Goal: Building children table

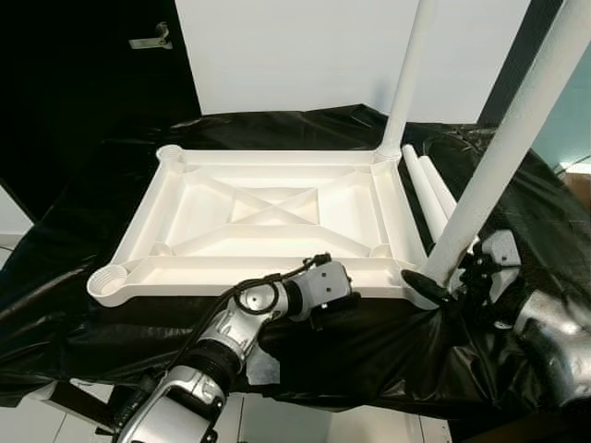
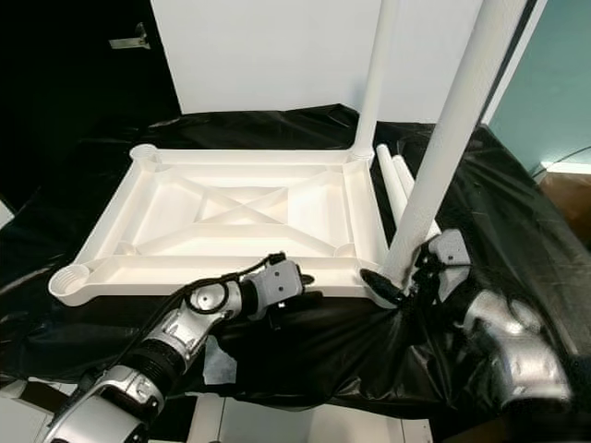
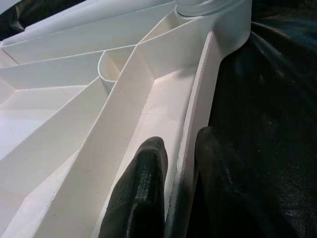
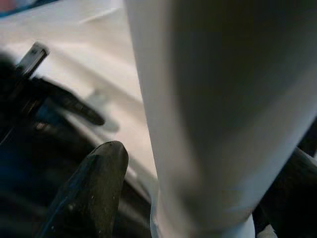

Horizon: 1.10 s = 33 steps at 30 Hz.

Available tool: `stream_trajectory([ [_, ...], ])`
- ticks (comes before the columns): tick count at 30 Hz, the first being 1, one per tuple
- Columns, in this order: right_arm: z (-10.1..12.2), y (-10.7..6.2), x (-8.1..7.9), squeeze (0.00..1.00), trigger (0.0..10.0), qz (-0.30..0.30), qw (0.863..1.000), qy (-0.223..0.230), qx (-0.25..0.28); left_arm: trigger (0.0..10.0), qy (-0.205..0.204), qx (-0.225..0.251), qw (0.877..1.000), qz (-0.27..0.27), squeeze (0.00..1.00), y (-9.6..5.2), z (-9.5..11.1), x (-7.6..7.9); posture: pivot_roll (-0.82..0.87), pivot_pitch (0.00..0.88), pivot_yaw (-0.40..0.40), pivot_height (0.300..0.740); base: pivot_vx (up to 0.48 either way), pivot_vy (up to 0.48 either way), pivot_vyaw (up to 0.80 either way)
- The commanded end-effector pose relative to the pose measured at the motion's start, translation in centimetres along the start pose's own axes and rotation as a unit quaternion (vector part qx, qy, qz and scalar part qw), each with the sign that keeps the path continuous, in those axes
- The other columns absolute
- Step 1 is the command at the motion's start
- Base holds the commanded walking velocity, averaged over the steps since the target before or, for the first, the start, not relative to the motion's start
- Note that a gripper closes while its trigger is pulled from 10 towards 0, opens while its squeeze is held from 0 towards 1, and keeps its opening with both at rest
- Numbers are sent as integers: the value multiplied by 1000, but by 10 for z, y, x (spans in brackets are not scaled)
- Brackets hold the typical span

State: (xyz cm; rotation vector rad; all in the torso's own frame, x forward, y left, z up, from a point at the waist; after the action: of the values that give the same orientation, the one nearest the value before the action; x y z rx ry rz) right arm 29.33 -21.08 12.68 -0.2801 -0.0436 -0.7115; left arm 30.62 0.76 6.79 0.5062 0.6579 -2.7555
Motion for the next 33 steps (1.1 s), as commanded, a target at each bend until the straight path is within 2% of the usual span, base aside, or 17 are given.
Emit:
stream_trajectory([
  [1,-10,7,-15,0,10000,62,998,20,-19,10000,-57,-78,995,-32,0,-2,-43,33,-48,10,-33,740,0,0,0],
  [2,-10,7,-14,0,3961,75,997,18,-24,10000,-57,-79,995,-31,0,-3,-43,33,-48,10,-33,740,0,0,0],
  [4,-10,7,-14,0,3961,75,997,18,-24,10000,-57,-79,995,-31,0,-3,-43,33,-48,10,-33,740,0,0,0],
  [5,-9,6,-14,0,0,101,994,27,-30,10000,-59,-80,995,-29,0,-3,-44,33,-48,10,-33,740,0,0,0],
  [18,-9,4,-4,0,0,105,994,26,-33,10000,-58,-83,994,-25,0,-6,-46,32,-31,9,-33,740,0,0,0],
  [20,-9,8,-3,0,0,78,996,36,-13,10000,-57,-83,995,-26,0,-6,-46,31,-39,4,-28,740,0,0,0],
  [22,-8,15,-3,0,0,16,998,52,28,10000,-55,-83,995,-27,0,-5,-45,31,-38,3,-28,740,0,0,0],
  [23,-9,19,-9,0,0,-9,997,62,49,10000,-55,-83,995,-26,0,-5,-45,31,-31,5,-35,740,0,0,0],
  [24,-9,19,-9,0,0,-9,997,62,49,10000,-55,-83,995,-26,0,-5,-45,31,-31,5,-35,740,0,0,0],
  [26,-13,28,-31,0,0,-65,990,88,89,10000,-56,-83,995,-23,0,-6,-45,30,-29,6,-39,740,0,0,0],
  [27,-13,28,-31,0,0,-65,990,88,89,10000,-56,-83,995,-23,0,-6,-45,30,-29,6,-39,740,0,0,0],
  [29,-18,34,-47,0,0,-123,979,119,113,10000,-57,-85,995,-22,0,-7,-47,31,-26,8,-38,740,0,0,0],
  [30,-18,34,-47,0,0,-123,979,119,113,10000,-57,-85,995,-22,0,-7,-47,31,-26,8,-38,740,0,0,0],
  [31,-20,37,-50,0,0,-147,973,131,119,10000,-57,-85,994,-23,0,-8,-48,31,-25,8,-34,740,0,0,0],
  [33,-24,43,-51,0,0,-217,955,157,128,10000,-58,-87,994,-27,0,-9,-49,33,-35,7,-26,740,0,0,0],
])
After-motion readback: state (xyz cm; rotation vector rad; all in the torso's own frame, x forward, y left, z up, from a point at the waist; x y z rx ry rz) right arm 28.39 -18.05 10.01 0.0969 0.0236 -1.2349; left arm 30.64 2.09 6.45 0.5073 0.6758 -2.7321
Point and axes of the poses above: a point about 5 cm out from each wrist's last joint towards the gripper, its own y axis pointing out of the wrist towards the gripper, its own z axis along the axis of the wrist's last joint, x = y × z, the point moved 3 cm from there along y, pointing out of the wrist towards the gripper, and after that the axes turned 2 degrees about y, right-handed, at the moved point
